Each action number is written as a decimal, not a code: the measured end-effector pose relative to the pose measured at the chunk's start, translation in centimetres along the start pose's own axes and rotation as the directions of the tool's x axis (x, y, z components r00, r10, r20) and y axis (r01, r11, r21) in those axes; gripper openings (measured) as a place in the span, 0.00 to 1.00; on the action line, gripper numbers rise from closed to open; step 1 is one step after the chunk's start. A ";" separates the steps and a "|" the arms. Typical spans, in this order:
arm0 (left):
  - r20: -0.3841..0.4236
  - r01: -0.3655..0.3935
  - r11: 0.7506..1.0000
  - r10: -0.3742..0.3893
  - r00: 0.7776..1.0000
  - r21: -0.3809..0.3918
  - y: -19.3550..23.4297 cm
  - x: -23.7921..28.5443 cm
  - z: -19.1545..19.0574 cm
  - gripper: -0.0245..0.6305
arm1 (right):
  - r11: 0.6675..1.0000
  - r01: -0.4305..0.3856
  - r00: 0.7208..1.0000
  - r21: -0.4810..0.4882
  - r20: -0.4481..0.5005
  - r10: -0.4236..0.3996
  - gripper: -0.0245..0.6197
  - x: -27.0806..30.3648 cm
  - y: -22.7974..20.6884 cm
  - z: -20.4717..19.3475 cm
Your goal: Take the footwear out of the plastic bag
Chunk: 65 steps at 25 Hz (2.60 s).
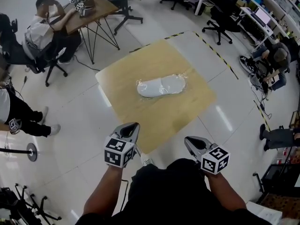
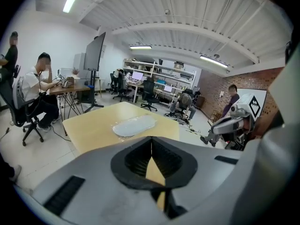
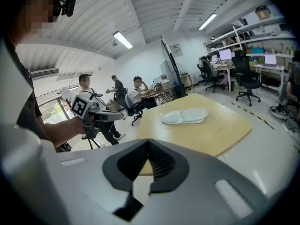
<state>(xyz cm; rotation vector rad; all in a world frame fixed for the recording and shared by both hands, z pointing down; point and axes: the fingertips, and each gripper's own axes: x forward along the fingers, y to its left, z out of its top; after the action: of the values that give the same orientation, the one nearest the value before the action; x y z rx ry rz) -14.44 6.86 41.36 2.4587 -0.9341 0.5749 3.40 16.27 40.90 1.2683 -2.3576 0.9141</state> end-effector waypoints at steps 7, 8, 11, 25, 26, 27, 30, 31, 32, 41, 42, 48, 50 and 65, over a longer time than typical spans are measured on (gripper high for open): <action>-0.066 -0.092 0.995 0.093 0.993 0.025 5.4 3.7 -0.6 0.07 | 1.000 0.010 1.000 0.025 -0.018 -0.010 0.04 2.2 -2.6 1.1; -0.079 -0.112 0.993 0.115 0.990 0.040 6.1 4.6 -0.7 0.07 | 1.000 0.009 1.000 0.026 -0.018 -0.008 0.04 2.5 -3.2 1.3; -0.127 -0.145 0.983 0.159 0.979 0.111 7.9 7.7 -0.6 0.11 | 1.000 -0.003 1.000 0.030 -0.018 0.003 0.04 3.6 -5.2 2.1; -0.466 -0.177 0.930 0.319 0.826 0.323 12.9 20.5 -7.3 0.22 | 0.990 -0.108 0.990 0.087 -0.081 0.116 0.04 9.1 -14.8 4.0; -0.462 -0.183 0.930 0.321 0.827 0.319 13.1 20.8 -7.3 0.20 | 0.989 -0.112 0.989 0.094 -0.083 0.119 0.04 9.4 -15.4 4.2; -0.457 -0.186 0.931 0.321 0.830 0.315 13.3 21.0 -7.2 0.16 | 0.988 -0.115 0.989 0.099 -0.084 0.123 0.04 9.8 -16.0 4.3; -0.439 -0.190 0.930 0.321 0.839 0.316 13.7 21.1 -7.2 0.09 | 0.987 -0.125 0.987 0.100 -0.088 0.134 0.04 11.1 -17.4 4.9; -0.435 -0.191 0.928 0.323 0.841 0.320 13.7 21.0 -7.2 0.06 | 0.987 -0.128 0.986 0.098 -0.090 0.137 0.04 11.4 -17.8 5.0; -0.433 -0.190 0.926 0.325 0.841 0.326 13.6 20.8 -7.1 0.05 | 0.987 -0.131 0.986 0.094 -0.091 0.140 0.04 11.6 -18.2 5.1; -0.504 -0.111 0.883 0.359 0.785 0.456 14.3 17.3 -9.4 0.05 | 0.992 -0.122 0.986 0.045 -0.106 0.126 0.04 15.1 -21.9 7.5; -0.516 -0.110 0.881 0.366 0.775 0.459 14.9 16.7 -9.9 0.05 | 0.991 -0.125 0.985 0.048 -0.110 0.129 0.04 15.5 -22.1 7.6; -0.545 -0.239 0.869 0.463 0.699 0.432 20.5 13.4 -10.9 0.05 | 0.946 -0.236 0.960 0.223 -0.097 0.263 0.05 18.1 -20.9 7.5; -0.558 -0.292 0.870 0.481 0.676 0.397 22.1 12.7 -10.9 0.06 | 0.935 -0.257 0.951 0.246 -0.108 0.290 0.08 18.8 -20.1 7.0; -0.414 0.010 0.919 0.168 0.895 0.395 13.9 20.5 -0.1 0.26 | 0.889 -0.228 0.950 0.397 -0.108 0.292 0.19 21.9 -21.5 7.0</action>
<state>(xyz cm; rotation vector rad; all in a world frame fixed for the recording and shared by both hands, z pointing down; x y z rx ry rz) -10.04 -12.89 55.68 2.4517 -0.7903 1.4013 9.18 -10.83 55.80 0.9578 -2.3253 1.5636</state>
